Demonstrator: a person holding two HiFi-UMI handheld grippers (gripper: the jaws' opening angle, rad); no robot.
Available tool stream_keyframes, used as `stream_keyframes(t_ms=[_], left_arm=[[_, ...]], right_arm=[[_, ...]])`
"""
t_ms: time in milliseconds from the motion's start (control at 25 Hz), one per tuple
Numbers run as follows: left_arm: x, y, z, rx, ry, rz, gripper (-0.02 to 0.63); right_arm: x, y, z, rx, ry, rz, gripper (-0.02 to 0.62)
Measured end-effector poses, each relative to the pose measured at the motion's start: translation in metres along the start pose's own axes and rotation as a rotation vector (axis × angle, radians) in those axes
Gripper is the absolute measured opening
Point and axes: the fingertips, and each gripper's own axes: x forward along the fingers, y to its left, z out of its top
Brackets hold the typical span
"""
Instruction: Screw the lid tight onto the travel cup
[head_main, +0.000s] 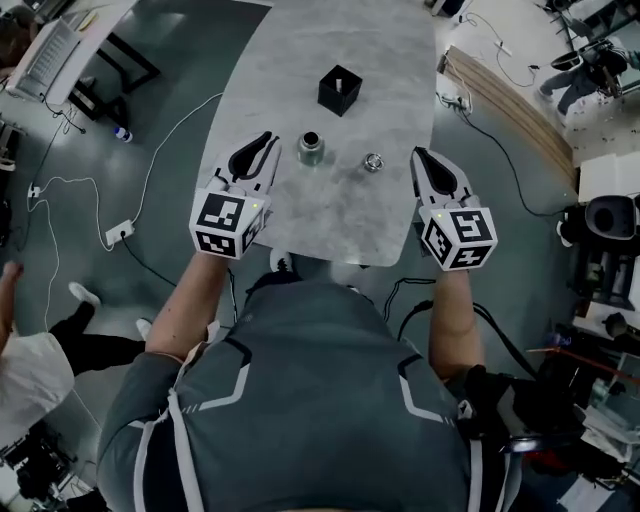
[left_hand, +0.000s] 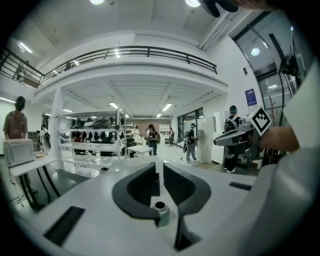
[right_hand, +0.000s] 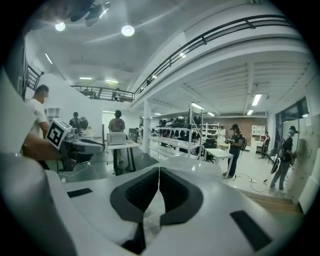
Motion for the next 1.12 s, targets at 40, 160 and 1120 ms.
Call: stream_keyframes(t_ms=[40, 160, 1120], left_arm=[[0.003, 0.004, -0.007, -0.004, 0.012, -0.026, 0.052], [0.011, 0.014, -0.026, -0.031, 0.039, -0.094, 0.052], [0.071, -0.002, -0.139, -0.102, 0.253, -0.124, 0.365]], right_arm=[[0.005, 0.002, -0.005, 0.004, 0.017, -0.011, 0.029], [0.02, 0.005, -0.017, 0.008, 0.06, -0.04, 0.031], [0.074, -0.033, -0.154, 0.073, 0.305, 0.063, 0.311]])
